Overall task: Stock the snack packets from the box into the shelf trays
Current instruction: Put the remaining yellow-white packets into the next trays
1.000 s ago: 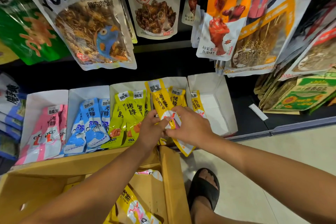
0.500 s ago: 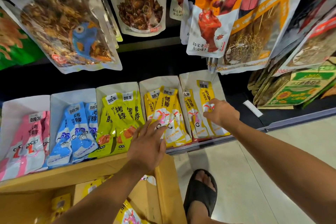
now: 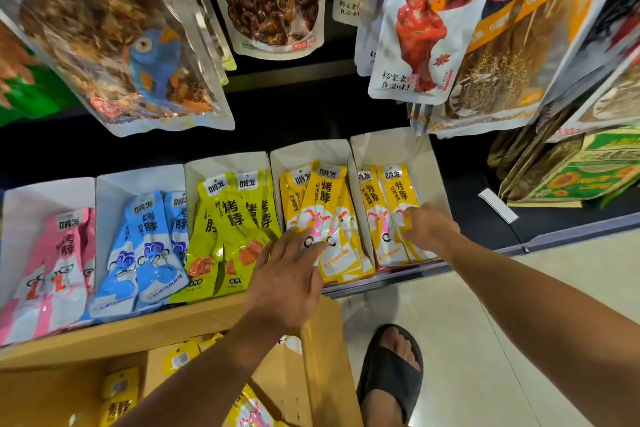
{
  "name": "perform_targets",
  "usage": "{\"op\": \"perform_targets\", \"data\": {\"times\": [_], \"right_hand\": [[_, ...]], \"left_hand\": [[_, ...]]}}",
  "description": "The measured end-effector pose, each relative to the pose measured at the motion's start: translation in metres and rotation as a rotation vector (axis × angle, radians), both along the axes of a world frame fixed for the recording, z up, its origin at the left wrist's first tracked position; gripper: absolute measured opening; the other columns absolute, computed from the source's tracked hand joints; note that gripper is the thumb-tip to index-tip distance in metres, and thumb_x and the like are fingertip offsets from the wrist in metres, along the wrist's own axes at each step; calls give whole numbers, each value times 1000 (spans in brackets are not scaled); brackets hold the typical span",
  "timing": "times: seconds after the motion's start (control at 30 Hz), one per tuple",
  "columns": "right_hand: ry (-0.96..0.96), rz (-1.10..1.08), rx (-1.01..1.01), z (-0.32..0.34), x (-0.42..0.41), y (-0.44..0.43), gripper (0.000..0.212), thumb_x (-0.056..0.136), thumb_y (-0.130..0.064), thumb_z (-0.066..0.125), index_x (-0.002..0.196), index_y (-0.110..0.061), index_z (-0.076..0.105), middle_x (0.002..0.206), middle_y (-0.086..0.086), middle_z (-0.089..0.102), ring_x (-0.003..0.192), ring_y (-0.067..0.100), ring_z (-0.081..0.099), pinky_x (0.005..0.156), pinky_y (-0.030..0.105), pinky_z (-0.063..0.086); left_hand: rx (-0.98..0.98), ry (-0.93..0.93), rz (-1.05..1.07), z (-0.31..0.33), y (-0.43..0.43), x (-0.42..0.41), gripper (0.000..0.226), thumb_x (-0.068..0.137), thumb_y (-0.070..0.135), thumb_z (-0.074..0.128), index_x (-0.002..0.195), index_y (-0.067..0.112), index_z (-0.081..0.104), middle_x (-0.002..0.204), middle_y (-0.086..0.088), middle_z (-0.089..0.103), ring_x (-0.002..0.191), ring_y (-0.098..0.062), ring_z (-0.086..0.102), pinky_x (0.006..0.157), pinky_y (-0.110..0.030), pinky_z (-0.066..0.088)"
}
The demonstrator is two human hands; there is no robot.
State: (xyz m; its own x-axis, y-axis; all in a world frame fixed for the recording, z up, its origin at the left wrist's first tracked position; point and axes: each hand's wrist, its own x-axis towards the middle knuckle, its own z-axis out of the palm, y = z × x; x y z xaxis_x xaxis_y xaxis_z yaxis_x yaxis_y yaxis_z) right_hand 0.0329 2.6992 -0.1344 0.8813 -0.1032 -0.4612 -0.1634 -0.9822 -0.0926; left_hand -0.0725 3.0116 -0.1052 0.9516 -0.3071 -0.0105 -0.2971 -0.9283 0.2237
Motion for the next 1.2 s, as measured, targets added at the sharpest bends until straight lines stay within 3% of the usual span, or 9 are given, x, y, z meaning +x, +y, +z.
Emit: {"op": "perform_targets", "data": {"times": [0.3, 0.47, 0.63, 0.73, 0.87, 1.0, 1.2], "right_hand": [[10, 48, 51, 25, -10, 8, 58, 91, -39, 62, 145, -25, 46, 138, 9, 48, 118, 31, 56, 90, 41, 53], [-45, 110, 119, 69, -15, 28, 64, 92, -42, 64, 149, -21, 42, 152, 12, 40, 129, 33, 50, 105, 44, 46], [-150, 189, 147, 126, -25, 64, 67, 91, -41, 64, 150, -21, 41, 149, 12, 40, 133, 34, 46, 105, 45, 45], [-240, 243, 158, 156, -41, 92, 67, 88, -41, 64, 148, -22, 42, 144, 10, 41, 132, 35, 44, 103, 49, 46], [-366, 330, 124, 190, -68, 134, 66, 88, -44, 64, 146, -24, 41, 150, 9, 35, 136, 36, 39, 105, 50, 44], [-414, 379, 137, 204, -101, 187, 63, 91, -43, 63, 147, -25, 40, 157, 7, 27, 140, 33, 32, 107, 46, 42], [-316, 454, 215, 188, -162, 274, 66, 91, -40, 65, 149, -20, 40, 158, 11, 27, 143, 36, 30, 111, 49, 39]], "left_hand": [[-42, -14, -30, -2, 3, -3, 46, 99, 39, 35, 140, 39, 54, 157, 7, 45, 153, -22, 30, 119, -51, 34], [-80, 27, -53, 9, 11, -10, 54, 102, 44, 23, 146, 32, 51, 161, 6, 39, 156, -18, 21, 126, -45, 20], [33, -30, -44, 42, 40, -26, 52, 101, 47, 34, 148, 32, 50, 158, -2, 46, 150, -29, 36, 120, -57, 32], [81, -86, -42, 69, 63, -39, 54, 102, 50, 36, 151, 30, 48, 160, -5, 43, 152, -32, 33, 118, -63, 30], [129, -77, 28, 100, 99, -62, 58, 102, 53, 26, 155, 34, 37, 168, 0, 29, 157, -31, 18, 123, -58, 7], [160, -46, 101, 129, 143, -92, 66, 99, 57, 12, 161, 37, 25, 172, 3, 12, 160, -28, 4, 126, -61, 3], [231, -22, 181, 123, 230, -174, 56, 100, 53, 32, 152, 35, 38, 164, -5, 37, 154, -33, 27, 122, -63, 20]]}}
